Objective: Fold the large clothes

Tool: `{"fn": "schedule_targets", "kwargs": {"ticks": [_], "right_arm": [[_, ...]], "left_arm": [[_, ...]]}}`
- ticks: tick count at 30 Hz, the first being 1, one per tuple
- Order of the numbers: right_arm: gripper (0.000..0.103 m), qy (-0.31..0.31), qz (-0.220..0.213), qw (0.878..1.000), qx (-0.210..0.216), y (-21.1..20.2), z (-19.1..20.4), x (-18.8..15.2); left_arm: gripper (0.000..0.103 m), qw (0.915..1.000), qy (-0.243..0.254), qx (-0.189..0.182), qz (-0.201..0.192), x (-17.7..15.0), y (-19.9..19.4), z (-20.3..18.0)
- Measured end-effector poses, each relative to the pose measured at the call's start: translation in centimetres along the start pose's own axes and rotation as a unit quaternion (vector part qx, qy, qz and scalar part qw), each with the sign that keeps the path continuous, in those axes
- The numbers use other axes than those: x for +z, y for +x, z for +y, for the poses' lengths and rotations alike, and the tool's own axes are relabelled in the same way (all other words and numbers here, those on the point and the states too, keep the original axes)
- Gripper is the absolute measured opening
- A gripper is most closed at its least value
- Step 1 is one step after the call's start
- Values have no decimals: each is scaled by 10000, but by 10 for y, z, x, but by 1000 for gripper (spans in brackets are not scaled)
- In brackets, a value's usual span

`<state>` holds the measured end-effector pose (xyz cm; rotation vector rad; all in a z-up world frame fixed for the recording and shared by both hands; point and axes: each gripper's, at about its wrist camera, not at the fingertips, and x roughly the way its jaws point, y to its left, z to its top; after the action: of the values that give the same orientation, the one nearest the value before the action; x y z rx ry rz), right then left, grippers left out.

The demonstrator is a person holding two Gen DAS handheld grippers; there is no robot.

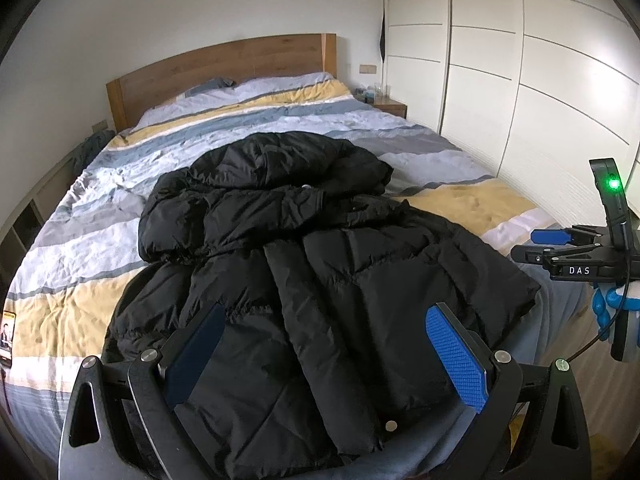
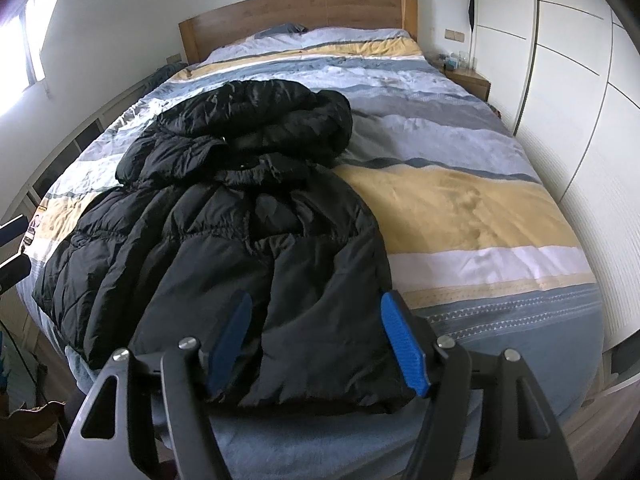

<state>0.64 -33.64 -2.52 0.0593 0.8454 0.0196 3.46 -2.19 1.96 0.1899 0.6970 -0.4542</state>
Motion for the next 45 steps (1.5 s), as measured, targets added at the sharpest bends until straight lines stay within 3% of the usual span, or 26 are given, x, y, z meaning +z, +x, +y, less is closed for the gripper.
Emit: {"fn": "schedule_targets", "kwargs": {"ticks": [19,22,45], "right_arm": [[68,104,213,9997,-55,23,-6,-2],[74,110,224,9997,-85,24,-8,-2],[86,524,394,9976,-243,42,-40,-13]], "left_arm": [[99,9997,-39,-48,243,-3,23,3],[99,9996,-40,-43,263,-4,25,4],[99,9990,-31,98,446,-8,38,9]]}}
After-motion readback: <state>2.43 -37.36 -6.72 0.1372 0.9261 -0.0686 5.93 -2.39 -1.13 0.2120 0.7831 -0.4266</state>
